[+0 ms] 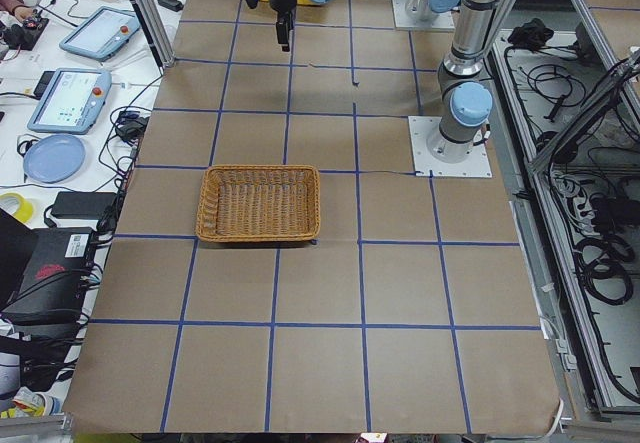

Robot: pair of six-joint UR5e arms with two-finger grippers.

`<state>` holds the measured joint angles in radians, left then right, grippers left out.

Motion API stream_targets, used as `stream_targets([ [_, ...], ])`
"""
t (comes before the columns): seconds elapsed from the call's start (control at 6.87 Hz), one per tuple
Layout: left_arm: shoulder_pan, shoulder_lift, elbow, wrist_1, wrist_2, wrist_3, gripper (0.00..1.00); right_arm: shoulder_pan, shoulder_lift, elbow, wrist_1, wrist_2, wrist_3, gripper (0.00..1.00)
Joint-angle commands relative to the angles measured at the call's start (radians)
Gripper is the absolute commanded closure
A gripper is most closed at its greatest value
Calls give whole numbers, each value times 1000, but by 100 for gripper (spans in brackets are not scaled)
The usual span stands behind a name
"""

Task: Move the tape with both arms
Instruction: 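Lower the right gripper into the yellow basket onto the yellow tape roll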

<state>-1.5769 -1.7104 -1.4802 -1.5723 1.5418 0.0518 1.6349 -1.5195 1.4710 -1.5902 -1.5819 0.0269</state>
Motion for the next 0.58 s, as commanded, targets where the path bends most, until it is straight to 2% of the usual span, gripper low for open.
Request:
stream_targets([
  [0.0, 0, 0, 0, 0, 0, -1, 0, -146, 28, 14, 24, 9, -229, 0],
  [0.15, 0, 0, 0, 0, 0, -1, 0, -224, 62, 31, 24, 13, -375, 0],
  [0.44, -2, 0, -2, 0, 0, -1, 0, -376, 107, 133, -41, 14, -647, 0],
])
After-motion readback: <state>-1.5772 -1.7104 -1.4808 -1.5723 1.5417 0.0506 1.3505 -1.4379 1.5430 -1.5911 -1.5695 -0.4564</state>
